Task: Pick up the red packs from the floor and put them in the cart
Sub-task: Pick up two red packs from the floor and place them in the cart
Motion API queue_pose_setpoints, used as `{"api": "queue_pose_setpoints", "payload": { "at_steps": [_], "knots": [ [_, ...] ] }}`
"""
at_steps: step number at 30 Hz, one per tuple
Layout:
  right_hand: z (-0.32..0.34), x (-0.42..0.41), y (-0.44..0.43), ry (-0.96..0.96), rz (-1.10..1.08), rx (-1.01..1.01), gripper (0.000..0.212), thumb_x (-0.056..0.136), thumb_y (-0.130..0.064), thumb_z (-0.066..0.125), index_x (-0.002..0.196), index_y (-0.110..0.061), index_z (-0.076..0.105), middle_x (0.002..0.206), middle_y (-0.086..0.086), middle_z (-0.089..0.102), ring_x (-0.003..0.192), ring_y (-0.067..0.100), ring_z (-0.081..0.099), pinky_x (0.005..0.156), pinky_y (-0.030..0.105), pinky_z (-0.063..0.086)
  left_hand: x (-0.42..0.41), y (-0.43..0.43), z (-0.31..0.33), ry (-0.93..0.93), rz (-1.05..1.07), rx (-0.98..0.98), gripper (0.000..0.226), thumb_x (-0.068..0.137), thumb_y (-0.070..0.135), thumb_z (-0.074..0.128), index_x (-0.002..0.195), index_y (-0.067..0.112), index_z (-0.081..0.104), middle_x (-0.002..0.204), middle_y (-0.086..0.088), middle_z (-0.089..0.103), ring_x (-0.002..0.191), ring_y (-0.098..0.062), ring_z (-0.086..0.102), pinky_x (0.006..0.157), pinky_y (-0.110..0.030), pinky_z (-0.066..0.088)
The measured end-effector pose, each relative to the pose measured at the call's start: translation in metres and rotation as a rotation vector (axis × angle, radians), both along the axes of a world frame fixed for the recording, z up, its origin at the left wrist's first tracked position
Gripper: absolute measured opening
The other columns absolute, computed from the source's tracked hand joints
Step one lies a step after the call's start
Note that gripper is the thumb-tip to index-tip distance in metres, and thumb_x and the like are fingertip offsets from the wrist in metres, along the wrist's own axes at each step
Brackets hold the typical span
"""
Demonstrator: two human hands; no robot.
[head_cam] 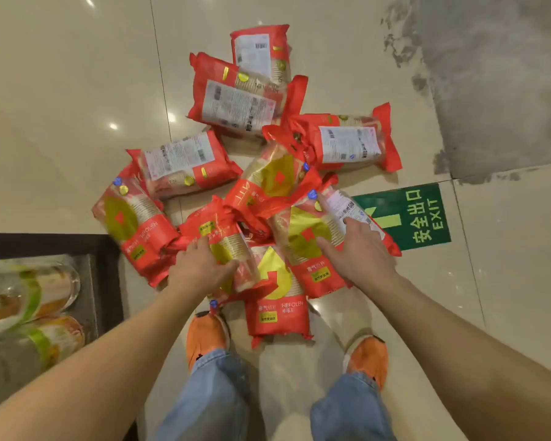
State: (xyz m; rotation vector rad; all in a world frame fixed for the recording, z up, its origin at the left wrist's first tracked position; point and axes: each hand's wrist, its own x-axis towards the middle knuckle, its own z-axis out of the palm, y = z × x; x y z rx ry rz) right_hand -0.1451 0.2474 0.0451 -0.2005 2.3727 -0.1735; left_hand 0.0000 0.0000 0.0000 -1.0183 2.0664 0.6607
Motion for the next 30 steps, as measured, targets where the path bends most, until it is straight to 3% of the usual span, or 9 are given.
{"api": "queue_pose_setpoints", "payload": {
  "at_steps": [8,11,14,17,19,22,25,28,30],
  "knots": [
    [-0.094,-0.002,-0.002,0.002,-0.058,-0.002,0.088,0.096,-0.068,0.062,0.157,-0.008,0.04,0.155,0.022,0.047,0.144,0.044,0.044,0.115,0.055,0.039,0.053,-0.017,-0.103,0.035,0.482,0.04,0.104,0.084,0.05,0.091,0.161,0.004,0.038,0.157,-0.021,0.055,0.143,-0.045,0.055,0.116,-0.06,0.049],
    [-0.119,-0.004,0.002,0.021,-0.111,-0.046,0.096,0.092,-0.068,0.069,0.159,-0.008,0.035,0.155,0.022,0.042,0.145,0.045,0.042,0.118,0.056,0.037,0.066,-0.017,-0.127,0.074,0.675,0.139,0.106,0.081,0.043,0.095,0.161,0.004,0.039,0.157,-0.017,0.056,0.142,-0.041,0.056,0.108,-0.051,0.053],
    [-0.134,-0.002,0.006,0.011,-0.182,-0.1,0.112,0.087,-0.068,0.075,0.166,-0.008,0.023,0.161,0.023,0.038,0.15,0.044,0.039,0.122,0.055,0.035,0.075,-0.016,-0.142,0.111,0.79,0.251,0.082,0.082,0.038,0.094,0.149,0.013,0.055,0.135,-0.007,0.066,0.124,-0.03,0.064,0.088,-0.035,0.05],
    [-0.14,0.002,0.009,0.025,-0.261,-0.119,0.122,0.08,-0.07,0.082,0.166,-0.007,0.024,0.161,0.023,0.04,0.151,0.043,0.039,0.122,0.053,0.035,0.08,-0.017,-0.148,0.153,0.894,0.357,0.042,0.085,0.028,0.092,0.118,0.022,0.068,0.117,-0.001,0.075,0.101,-0.02,0.072,0.073,-0.029,0.053],
    [-0.138,0.006,0.013,0.031,-0.285,-0.098,0.115,0.075,-0.075,0.082,0.158,-0.007,0.038,0.152,0.023,0.047,0.145,0.043,0.044,0.118,0.051,0.038,0.08,-0.016,-0.148,0.192,0.968,0.424,0.036,0.087,0.021,0.09,0.118,0.02,0.071,0.107,-0.003,0.085,0.085,-0.019,0.081,0.066,-0.027,0.061],
    [-0.122,0.014,0.018,0.031,-0.325,-0.13,0.104,0.075,-0.075,0.081,0.149,-0.009,0.047,0.143,0.018,0.049,0.137,0.041,0.05,0.113,0.049,0.044,0.076,-0.013,-0.133,0.24,1.1,0.456,0.048,0.087,0.016,0.089,0.131,0.011,0.069,0.093,-0.004,0.087,0.067,-0.015,0.084,0.049,-0.027,0.063],
    [-0.099,0.021,0.017,0.046,-0.369,-0.178,0.097,0.077,-0.074,0.082,0.143,-0.012,0.048,0.139,0.013,0.049,0.128,0.037,0.057,0.101,0.048,0.049,0.075,-0.012,-0.11,0.245,1.178,0.454,0.062,0.083,0.019,0.093,0.137,0.002,0.066,0.108,-0.018,0.084,0.069,-0.025,0.084,0.054,-0.036,0.066],
    [-0.059,0.021,0.018,0.051,-0.446,-0.229,0.091,0.078,-0.072,0.082,0.138,-0.012,0.05,0.137,0.011,0.059,0.127,0.034,0.06,0.1,0.051,0.053,0.075,-0.007,-0.071,0.225,1.166,0.45,0.059,0.082,0.02,0.094,0.131,0.001,0.069,0.089,-0.016,0.086,0.061,-0.029,0.083,0.05,-0.039,0.065],
    [-0.028,0.019,0.02,0.051,-0.498,-0.273,0.089,0.077,-0.071,0.083,0.137,-0.013,0.05,0.134,0.009,0.066,0.124,0.033,0.064,0.098,0.049,0.055,0.074,0.0,-0.041,0.229,1.151,0.447,0.061,0.082,0.018,0.094,0.134,0.002,0.066,0.089,-0.017,0.086,0.062,-0.031,0.083,0.048,-0.041,0.064]
  ]
}}
